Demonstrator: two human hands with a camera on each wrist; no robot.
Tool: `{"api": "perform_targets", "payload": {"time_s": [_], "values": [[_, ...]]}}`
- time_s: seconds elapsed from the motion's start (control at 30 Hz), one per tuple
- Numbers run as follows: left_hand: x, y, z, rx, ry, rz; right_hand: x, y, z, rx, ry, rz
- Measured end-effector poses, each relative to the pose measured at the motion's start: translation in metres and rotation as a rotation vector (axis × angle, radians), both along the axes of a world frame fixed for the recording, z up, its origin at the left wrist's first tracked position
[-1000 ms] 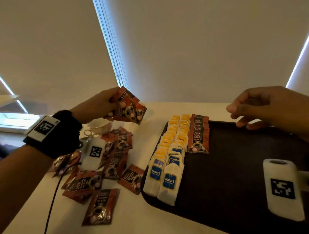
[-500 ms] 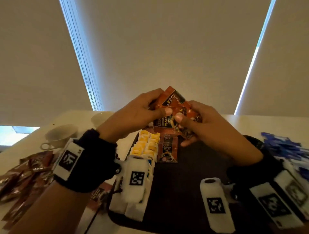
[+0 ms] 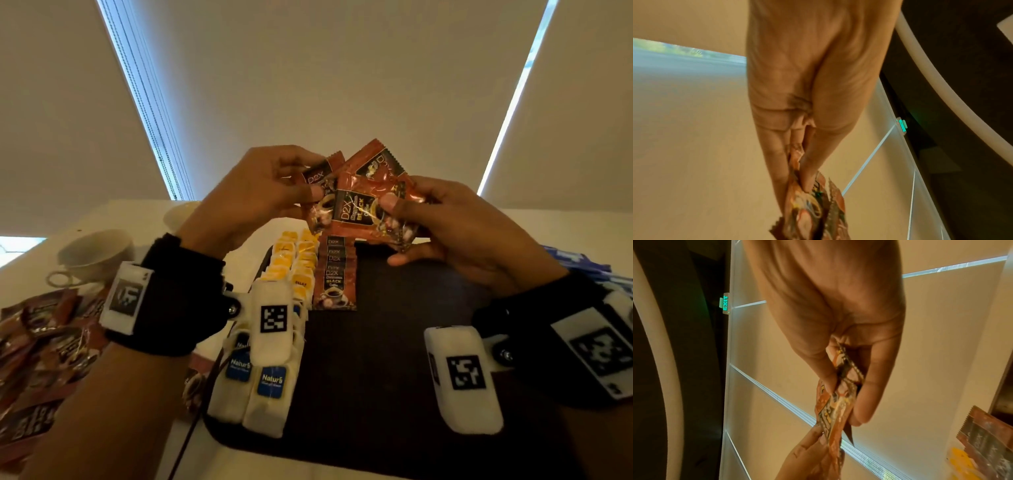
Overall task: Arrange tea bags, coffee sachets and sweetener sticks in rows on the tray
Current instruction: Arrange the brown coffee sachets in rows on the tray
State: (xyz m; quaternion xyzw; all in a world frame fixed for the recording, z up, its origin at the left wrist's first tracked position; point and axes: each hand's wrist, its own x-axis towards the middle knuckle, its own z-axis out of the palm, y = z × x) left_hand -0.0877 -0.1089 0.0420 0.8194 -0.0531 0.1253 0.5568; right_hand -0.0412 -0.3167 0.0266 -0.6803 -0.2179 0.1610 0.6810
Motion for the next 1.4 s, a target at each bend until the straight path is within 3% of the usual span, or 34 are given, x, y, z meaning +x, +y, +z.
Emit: {"api": "perform_targets", "payload": {"time_s": [0.13, 0.4, 0.6, 0.7, 0.83, 0.93, 1.17, 1.3, 1.4], "values": [[0.000, -0.002, -0.003, 0.080, 0.036, 0.006, 0.001, 0.000, -0.003, -0.034, 0.024, 0.042], [0.000, -0.027, -0.007, 0.014, 0.116, -0.054, -0.002, 0.005, -0.005, -0.049, 0.036, 0.115], [-0.004, -0.014, -0.004, -0.168, 0.288, -0.221, -0.007, 0.007, -0.005, -0.067, 0.065, 0.203], [-0.003, -0.013, -0.005, -0.252, 0.341, -0.277, -0.009, 0.011, -0.006, -0.040, 0.107, 0.148], [0.001, -0.017, -0.008, -0.286, 0.312, -0.221, -0.009, 0.017, -0.011, 0.032, 0.095, -0.015], [0.003, -0.018, -0.008, -0.314, 0.290, -0.168, -0.008, 0.021, -0.016, 0.056, -0.014, -0.130], [0.003, -0.021, -0.008, -0.312, 0.180, -0.065, -0.005, 0.017, -0.015, -0.018, -0.187, -0.151], [0.005, -0.028, -0.013, -0.232, 0.094, 0.021, -0.006, 0.019, -0.021, -0.315, -0.745, -0.312], [0.004, -0.033, -0.015, -0.198, 0.065, 0.010, -0.011, 0.023, -0.021, -0.391, -0.877, -0.263]]}}
